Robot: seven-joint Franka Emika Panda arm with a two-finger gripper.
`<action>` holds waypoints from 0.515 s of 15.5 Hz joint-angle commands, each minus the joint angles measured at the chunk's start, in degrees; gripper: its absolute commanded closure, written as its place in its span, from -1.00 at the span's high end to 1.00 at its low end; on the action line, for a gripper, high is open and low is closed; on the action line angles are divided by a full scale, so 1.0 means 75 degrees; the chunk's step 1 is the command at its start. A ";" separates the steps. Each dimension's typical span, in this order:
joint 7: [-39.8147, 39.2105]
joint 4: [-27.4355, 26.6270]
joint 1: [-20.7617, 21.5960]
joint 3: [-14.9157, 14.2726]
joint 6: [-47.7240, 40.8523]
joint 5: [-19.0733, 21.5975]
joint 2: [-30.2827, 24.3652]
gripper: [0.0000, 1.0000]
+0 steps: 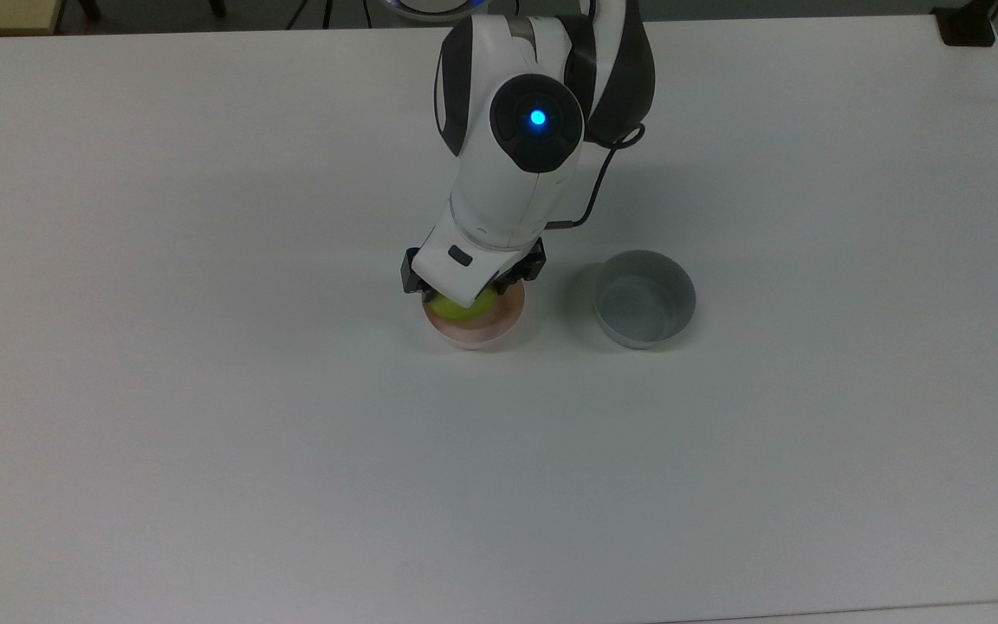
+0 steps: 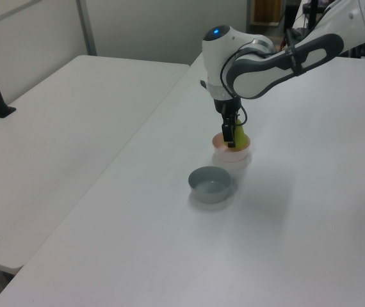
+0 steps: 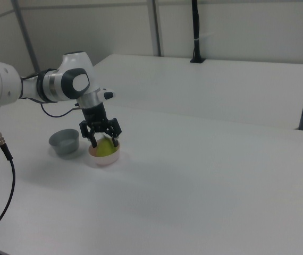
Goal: Place the pear in the bowl
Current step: 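Open the gripper to release the pear into the pink bowl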
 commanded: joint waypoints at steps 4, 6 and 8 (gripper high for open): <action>0.0350 -0.0029 0.0142 -0.0065 0.0331 0.0180 -0.0015 1.00; 0.0339 -0.0029 0.0142 -0.0076 0.0237 0.0180 -0.0179 1.00; 0.0339 -0.0064 0.0072 -0.0076 0.0074 0.0180 -0.0576 1.00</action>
